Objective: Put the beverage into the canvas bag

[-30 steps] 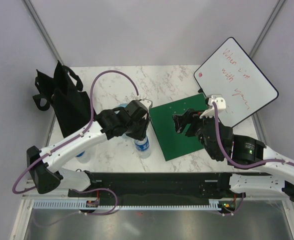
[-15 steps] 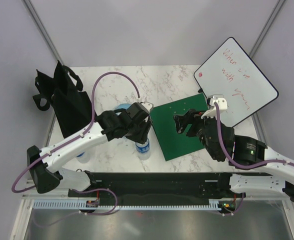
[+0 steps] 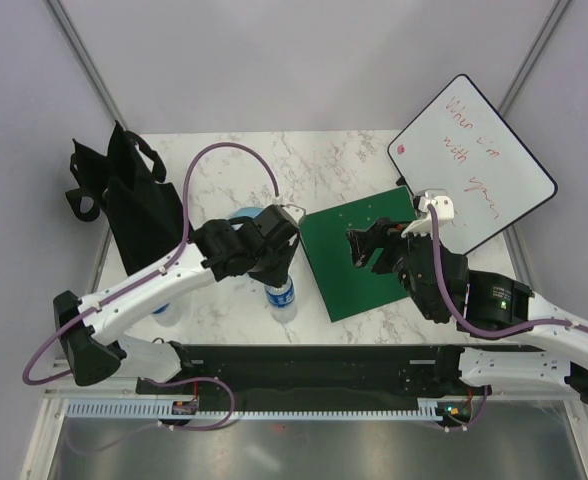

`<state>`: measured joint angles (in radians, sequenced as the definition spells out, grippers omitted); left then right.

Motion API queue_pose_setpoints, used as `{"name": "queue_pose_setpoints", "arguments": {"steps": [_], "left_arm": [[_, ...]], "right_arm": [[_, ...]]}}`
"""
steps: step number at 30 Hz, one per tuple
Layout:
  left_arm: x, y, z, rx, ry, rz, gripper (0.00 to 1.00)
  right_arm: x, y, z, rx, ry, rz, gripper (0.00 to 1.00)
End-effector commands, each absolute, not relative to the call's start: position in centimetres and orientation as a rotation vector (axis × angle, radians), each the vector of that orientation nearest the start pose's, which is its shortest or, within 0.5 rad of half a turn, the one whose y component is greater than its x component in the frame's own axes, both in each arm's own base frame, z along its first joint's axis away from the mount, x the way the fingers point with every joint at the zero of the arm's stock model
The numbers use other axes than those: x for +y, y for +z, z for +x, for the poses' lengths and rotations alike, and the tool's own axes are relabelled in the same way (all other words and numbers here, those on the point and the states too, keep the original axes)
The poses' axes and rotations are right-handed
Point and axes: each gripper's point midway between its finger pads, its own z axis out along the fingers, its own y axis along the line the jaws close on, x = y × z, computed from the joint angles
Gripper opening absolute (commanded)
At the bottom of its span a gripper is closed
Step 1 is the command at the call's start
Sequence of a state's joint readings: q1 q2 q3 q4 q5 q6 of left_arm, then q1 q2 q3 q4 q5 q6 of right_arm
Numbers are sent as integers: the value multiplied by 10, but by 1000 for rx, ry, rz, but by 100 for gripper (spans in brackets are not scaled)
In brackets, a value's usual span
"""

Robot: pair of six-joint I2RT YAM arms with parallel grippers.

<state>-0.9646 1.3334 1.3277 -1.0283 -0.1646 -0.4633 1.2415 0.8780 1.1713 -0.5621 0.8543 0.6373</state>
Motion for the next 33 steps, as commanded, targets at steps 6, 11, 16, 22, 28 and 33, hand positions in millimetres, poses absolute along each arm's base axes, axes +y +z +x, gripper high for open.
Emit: {"name": "queue_pose_setpoints", "arguments": {"steps": [6,11,16,22,28,33], "left_arm": [[-242,277,217,2366,-250,427,2],[-232,310,245,2294,-133,370,2],[-211,367,287,2180,-140,227,2],[-146,418,333,2065,-67,13,2],[-52,455,352,1941,143,-229,2],[9,475,353,1853,284,-377,2]], "right_arm": [[199,362,194,1761,585,91,73],[198,364,193,1753,603,102,73],[219,346,190,1797,641,45,77],[245,317,187,1880,628,-48,98],[248,311,191,1885,579,-71,98],[249,310,195,1871,538,-102,98]]}}
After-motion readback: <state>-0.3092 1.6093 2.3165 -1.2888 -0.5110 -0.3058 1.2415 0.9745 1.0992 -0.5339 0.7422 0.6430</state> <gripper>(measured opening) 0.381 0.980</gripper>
